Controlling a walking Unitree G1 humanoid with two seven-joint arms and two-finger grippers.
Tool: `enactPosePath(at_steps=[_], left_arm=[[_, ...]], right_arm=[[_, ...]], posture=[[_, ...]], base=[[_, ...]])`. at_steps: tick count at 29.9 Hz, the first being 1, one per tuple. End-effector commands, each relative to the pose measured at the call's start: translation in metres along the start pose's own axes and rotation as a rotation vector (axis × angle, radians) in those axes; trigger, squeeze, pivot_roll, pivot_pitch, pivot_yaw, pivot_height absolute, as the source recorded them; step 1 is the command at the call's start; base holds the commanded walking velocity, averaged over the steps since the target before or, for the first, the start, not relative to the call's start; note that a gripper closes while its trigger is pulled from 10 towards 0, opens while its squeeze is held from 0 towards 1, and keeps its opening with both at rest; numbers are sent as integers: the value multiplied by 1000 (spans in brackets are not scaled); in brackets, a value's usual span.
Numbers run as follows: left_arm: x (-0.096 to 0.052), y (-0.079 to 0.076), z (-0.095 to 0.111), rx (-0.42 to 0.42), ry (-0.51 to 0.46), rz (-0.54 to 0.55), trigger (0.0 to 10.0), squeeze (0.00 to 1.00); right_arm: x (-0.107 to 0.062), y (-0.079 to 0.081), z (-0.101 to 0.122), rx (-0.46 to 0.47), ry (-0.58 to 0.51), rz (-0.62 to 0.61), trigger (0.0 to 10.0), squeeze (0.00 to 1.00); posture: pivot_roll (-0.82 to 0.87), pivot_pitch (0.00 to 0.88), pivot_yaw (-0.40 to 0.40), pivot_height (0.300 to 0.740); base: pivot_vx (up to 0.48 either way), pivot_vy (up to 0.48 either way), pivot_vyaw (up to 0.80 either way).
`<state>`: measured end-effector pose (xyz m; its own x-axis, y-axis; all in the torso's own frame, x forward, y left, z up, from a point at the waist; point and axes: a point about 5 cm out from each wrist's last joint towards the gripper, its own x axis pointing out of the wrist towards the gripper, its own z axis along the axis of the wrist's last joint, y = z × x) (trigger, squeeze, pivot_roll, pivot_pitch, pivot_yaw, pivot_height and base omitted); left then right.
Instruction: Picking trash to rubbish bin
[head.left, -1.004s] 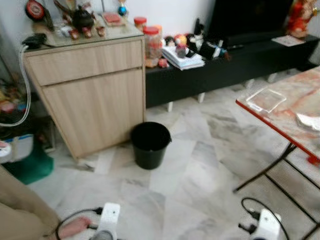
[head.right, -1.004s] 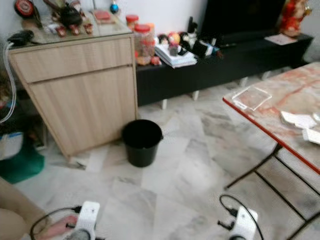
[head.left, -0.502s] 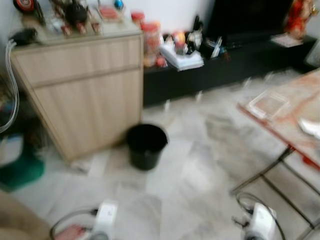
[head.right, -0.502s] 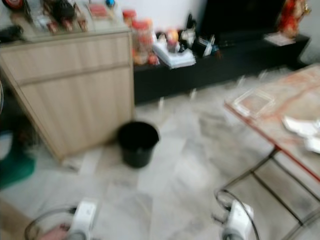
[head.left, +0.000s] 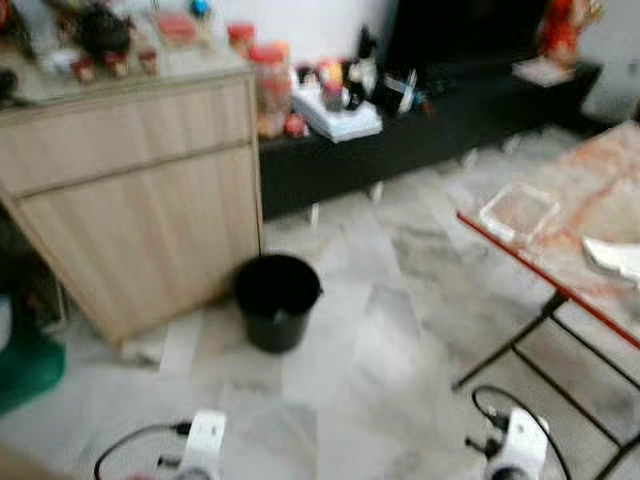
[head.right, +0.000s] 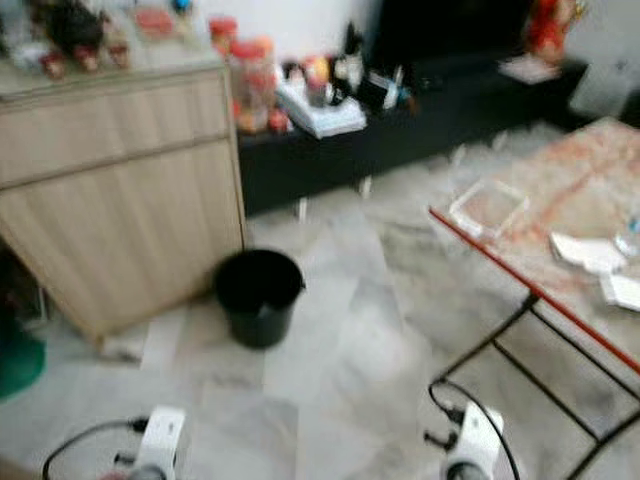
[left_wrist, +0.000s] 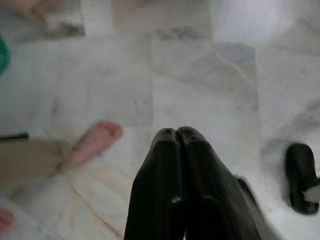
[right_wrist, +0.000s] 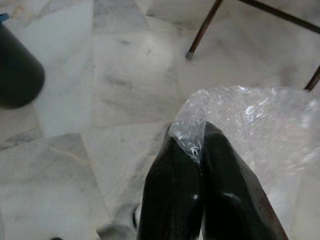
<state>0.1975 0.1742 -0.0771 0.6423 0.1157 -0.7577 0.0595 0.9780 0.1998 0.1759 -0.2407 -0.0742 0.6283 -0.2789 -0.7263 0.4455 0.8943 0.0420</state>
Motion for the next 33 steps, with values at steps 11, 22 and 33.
enactPosePath(at_steps=[11,22,33], left_arm=[[-1,-12,0,6,8,-32,10000,0],[-1,-12,-1,12,9,-34,10000,0],[-1,-13,-1,14,8,-37,10000,0]], right_arm=[[0,-10,5,-56,-28,-13,10000,0],[0,-12,5,-60,-24,-14,10000,0],[-1,-14,5,-39,-26,-26,10000,0]], posture=[[-123,26,-81,740],[-126,15,-80,740],[-127,20,-82,740]], base=[[303,0,389],[304,0,218],[304,0,509]])
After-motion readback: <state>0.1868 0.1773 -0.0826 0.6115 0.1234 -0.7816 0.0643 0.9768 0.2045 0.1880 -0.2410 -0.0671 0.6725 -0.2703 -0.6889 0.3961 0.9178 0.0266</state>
